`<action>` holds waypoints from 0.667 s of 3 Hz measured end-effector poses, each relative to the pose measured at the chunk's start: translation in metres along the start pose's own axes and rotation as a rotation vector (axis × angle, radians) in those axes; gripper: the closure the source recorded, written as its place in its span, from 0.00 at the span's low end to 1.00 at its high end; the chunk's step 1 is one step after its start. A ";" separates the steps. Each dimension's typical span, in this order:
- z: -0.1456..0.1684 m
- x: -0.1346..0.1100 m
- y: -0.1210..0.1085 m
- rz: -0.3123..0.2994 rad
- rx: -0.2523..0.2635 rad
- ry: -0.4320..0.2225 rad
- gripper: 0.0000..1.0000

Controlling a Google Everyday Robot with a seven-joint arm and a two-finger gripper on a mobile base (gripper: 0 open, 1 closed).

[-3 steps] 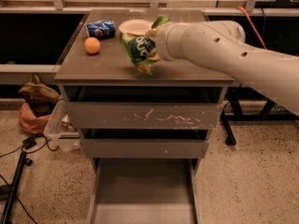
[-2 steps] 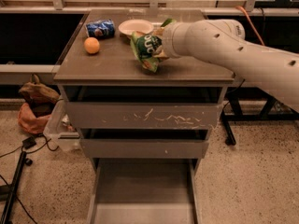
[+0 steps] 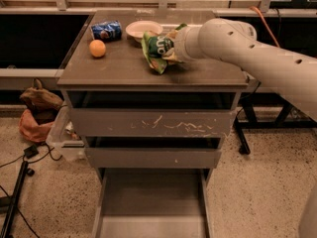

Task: Pick green rice chip bag from bottom drawer and place on counter

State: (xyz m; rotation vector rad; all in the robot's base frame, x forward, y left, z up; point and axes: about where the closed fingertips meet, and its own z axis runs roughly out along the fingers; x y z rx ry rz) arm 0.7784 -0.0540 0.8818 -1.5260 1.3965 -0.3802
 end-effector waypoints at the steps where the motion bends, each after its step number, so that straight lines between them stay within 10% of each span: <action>1: 0.000 0.000 0.000 0.000 0.000 0.000 0.62; 2: 0.000 0.000 0.000 0.000 0.000 0.000 0.39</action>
Offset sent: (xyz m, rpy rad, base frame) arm 0.0000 0.0000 0.0000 0.0000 0.0000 0.0000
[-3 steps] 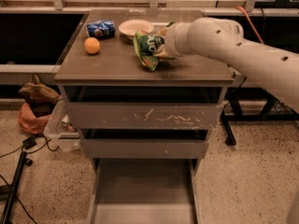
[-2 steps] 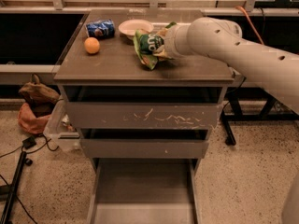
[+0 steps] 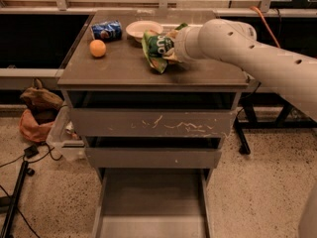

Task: Pick green rice chip bag from bottom drawer and place on counter

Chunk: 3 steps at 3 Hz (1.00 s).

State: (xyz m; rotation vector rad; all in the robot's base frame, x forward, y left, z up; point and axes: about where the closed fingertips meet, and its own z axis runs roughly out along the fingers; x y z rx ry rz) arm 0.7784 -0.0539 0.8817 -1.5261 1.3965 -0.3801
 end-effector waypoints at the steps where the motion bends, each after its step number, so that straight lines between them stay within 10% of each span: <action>1: 0.000 0.000 0.000 0.000 0.000 0.000 0.16; 3: 0.000 0.000 0.000 0.000 0.000 0.000 0.00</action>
Offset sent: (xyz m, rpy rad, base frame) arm 0.0000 0.0000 0.0000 0.0000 0.0000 0.0000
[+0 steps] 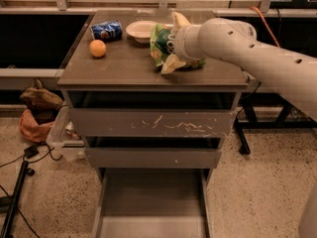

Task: Pick green rice chip bag from bottom drawer and place on counter

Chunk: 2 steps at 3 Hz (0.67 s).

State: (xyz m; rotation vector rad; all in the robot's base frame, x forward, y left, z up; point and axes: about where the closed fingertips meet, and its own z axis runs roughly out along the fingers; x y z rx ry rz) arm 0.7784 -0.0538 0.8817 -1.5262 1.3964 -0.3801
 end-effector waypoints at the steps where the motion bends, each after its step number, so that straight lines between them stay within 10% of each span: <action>1: -0.033 -0.007 -0.021 -0.036 0.041 0.055 0.00; 2: -0.095 -0.014 -0.047 -0.102 0.084 0.175 0.00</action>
Offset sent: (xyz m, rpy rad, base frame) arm -0.1490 -0.0834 0.2967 -0.2788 -0.3386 -0.3561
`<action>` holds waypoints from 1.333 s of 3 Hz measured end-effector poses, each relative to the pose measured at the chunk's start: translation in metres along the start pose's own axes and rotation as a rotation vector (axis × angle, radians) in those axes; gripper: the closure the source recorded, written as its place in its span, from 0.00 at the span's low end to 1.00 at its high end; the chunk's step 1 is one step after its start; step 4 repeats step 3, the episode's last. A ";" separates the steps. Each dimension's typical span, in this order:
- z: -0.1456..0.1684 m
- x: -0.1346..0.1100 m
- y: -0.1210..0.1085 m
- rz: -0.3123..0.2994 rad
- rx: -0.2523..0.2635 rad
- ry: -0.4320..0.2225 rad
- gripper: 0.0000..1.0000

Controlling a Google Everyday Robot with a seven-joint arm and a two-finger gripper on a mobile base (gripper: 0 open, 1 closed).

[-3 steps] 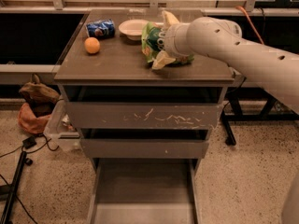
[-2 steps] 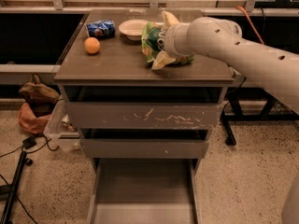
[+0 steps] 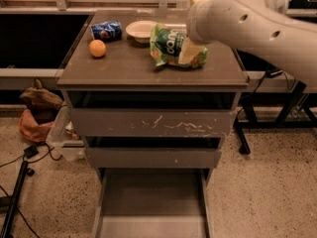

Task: Pick green rice chip bag from bottom drawer and place on counter

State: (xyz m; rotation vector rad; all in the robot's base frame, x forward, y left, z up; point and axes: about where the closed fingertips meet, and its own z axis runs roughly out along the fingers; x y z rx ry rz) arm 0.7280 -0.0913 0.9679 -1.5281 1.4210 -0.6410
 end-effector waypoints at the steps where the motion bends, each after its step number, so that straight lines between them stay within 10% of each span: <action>1: -0.077 -0.006 -0.041 -0.016 0.052 0.103 0.00; 2: -0.178 -0.026 -0.086 -0.001 0.175 0.183 0.00; 4: -0.202 -0.025 -0.099 0.016 0.224 0.224 0.00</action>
Offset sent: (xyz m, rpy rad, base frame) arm -0.2254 -0.1114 0.3443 -0.1168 -0.5183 -0.5706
